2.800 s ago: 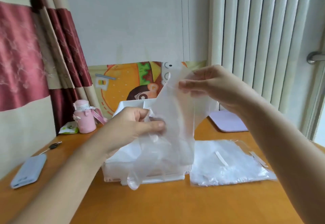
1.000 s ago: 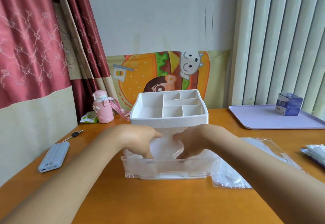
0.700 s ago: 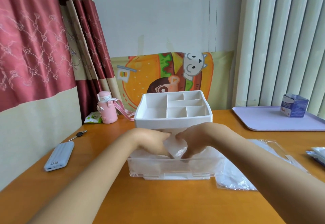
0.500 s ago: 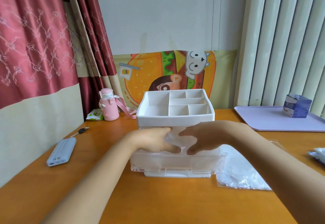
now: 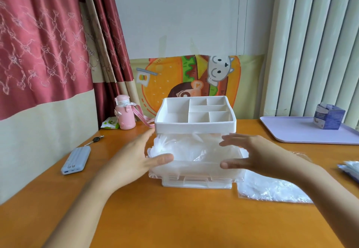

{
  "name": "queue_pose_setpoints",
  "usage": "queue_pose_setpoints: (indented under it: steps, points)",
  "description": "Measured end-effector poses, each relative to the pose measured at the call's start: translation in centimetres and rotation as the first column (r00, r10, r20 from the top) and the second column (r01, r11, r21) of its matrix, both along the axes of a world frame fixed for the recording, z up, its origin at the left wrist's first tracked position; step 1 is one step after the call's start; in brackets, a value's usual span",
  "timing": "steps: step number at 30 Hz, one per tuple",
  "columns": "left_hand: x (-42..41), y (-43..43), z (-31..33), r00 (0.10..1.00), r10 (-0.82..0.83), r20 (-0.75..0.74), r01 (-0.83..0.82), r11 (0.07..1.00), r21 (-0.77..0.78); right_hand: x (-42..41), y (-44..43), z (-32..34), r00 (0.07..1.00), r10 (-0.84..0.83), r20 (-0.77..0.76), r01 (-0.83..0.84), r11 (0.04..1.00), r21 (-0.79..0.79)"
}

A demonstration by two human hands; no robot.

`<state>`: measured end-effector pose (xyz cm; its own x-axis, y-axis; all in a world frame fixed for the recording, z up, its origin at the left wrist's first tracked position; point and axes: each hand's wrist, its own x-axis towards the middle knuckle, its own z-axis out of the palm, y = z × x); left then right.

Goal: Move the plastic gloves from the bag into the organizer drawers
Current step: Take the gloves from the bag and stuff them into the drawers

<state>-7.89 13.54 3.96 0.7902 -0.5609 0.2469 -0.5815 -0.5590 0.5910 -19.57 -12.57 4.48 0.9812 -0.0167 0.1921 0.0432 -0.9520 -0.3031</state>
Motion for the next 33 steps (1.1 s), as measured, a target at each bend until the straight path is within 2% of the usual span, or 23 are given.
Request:
queue_pose_setpoints:
  steps: [2,5,9,13,19,22,25,28,31,33]
  points:
    - [-0.3,-0.1,-1.0,0.999,-0.04,-0.035,0.041,0.998,0.039,0.0,0.3,-0.4,1.0,0.015,-0.004,-0.015,1.0,0.006]
    - [-0.6,-0.6,-2.1,0.999,-0.032,0.021,0.031,0.997,0.075,0.2,0.5,-0.8,1.0,0.006,-0.006,-0.006,0.998,-0.06]
    - [-0.1,-0.9,-2.6,0.979,-0.052,0.197,-0.006,0.959,0.284,0.7,0.7,-1.0,1.0,0.01,-0.005,-0.01,0.998,-0.066]
    - [0.2,-1.6,-1.7,0.959,-0.142,0.246,0.015,0.891,0.454,0.8,0.8,-1.2,1.0,0.01,-0.011,-0.011,0.996,-0.091]
    - [0.4,-2.9,-0.4,0.984,-0.118,0.135,0.016,0.807,0.591,1.0,0.6,-1.5,1.0,0.006,-0.01,-0.007,0.995,-0.096]
    - [0.0,-2.9,-0.2,0.98,-0.089,0.178,-0.016,0.857,0.515,1.0,0.4,-1.7,1.0,0.018,0.013,-0.017,0.995,-0.097]
    - [-0.7,-2.2,0.1,0.92,-0.097,0.379,-0.047,0.935,0.353,0.7,-0.1,-2.0,0.989,0.062,0.131,-0.054,0.996,-0.065]
    - [-0.9,-1.9,-0.8,0.855,-0.17,0.49,0.085,0.978,0.191,0.4,-0.6,-2.2,0.968,0.092,0.235,-0.082,0.995,-0.053]
    - [-0.7,-2.2,-2.3,0.808,-0.271,0.523,0.193,0.961,0.199,0.2,-1.3,-2.6,0.957,0.056,0.284,-0.056,0.998,-0.009]
    - [-0.2,-2.4,-3.1,0.846,-0.267,0.461,0.181,0.958,0.221,0.0,-1.9,-3.0,0.958,0.028,0.285,-0.037,0.999,0.028]
